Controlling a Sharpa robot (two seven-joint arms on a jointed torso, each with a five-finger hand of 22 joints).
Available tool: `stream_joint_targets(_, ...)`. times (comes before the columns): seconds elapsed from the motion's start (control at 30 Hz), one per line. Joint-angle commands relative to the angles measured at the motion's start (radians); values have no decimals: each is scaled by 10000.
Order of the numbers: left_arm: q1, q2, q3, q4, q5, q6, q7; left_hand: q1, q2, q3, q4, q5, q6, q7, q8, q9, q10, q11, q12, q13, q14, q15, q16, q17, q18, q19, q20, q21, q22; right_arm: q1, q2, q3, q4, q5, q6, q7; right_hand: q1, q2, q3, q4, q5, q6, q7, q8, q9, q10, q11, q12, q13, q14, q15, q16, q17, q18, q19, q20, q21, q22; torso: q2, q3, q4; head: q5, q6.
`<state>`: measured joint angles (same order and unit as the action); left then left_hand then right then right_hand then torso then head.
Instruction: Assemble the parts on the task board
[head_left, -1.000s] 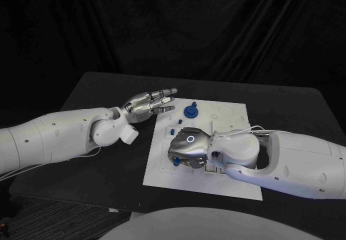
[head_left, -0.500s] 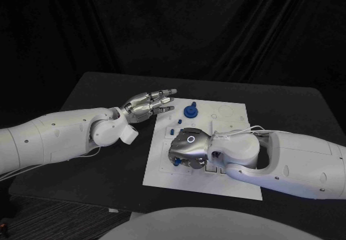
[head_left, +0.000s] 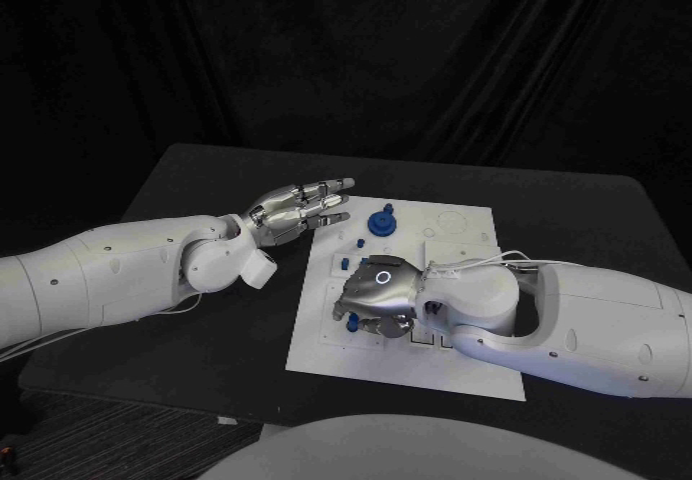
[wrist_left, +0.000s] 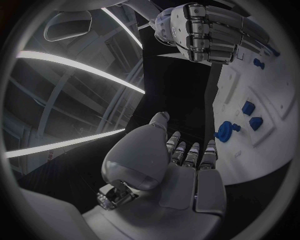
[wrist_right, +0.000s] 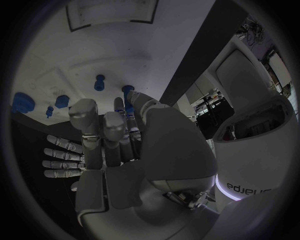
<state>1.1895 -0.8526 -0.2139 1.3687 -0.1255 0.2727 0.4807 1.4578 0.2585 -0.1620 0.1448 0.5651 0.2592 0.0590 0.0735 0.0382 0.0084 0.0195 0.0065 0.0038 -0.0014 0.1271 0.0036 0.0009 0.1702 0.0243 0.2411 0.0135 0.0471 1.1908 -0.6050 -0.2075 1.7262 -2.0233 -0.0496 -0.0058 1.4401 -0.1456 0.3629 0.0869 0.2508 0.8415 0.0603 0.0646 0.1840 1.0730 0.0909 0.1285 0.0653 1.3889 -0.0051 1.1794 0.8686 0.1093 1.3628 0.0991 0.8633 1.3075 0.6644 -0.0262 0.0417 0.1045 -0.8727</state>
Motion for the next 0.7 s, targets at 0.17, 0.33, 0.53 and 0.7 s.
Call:
stream_joint_targets(0.17,-24,10,8,-3,11,177,86,-60,66,60,-30,-20,-43,21,53,-5,25,76,-22,9,17,61,-34,-8,93,-7,59,13,-9,-18,-3,5,-9,-12,0,-216,30,-144,-69,6,-195,-497,-186,16,-239,-709,124,-197,9,-229,-10,-206,-303,181,-179,-18,-360,915,-1,-2,-2,13,1)
stream_joint_targets(0.33,-28,7,8,-9,11,181,80,-60,66,60,-30,-20,-43,21,53,-5,25,76,-22,9,17,61,-34,-8,93,-7,59,13,-9,-17,-56,5,-19,-12,-200,-184,5,-136,-135,15,-293,-508,-190,36,-274,-819,125,-198,16,-245,-27,-229,-335,189,-192,-26,-409,905,-2,3,-5,16,1)
stream_joint_targets(0.53,-37,-10,8,-5,11,178,80,-60,66,60,-30,-20,-43,21,53,-5,25,76,-22,9,17,61,-34,-8,93,-7,59,13,-9,14,-435,5,169,-11,-962,-98,70,-99,-419,-31,-387,-580,-231,53,-417,-1505,123,-253,8,-358,-62,-402,-579,231,-281,-66,-738,839,-2,3,-2,-26,1)
stream_joint_targets(0.7,-40,-46,8,1,11,153,71,-72,60,62,-40,-19,-27,25,63,-2,26,78,-21,9,19,63,-32,-6,93,-2,61,16,-2,333,-1229,6,825,257,-2062,143,249,-32,-512,-93,-354,-537,-272,103,-483,-1680,90,-128,30,-292,-89,-301,-411,193,-194,-79,-527,899,-3,0,5,24,1)
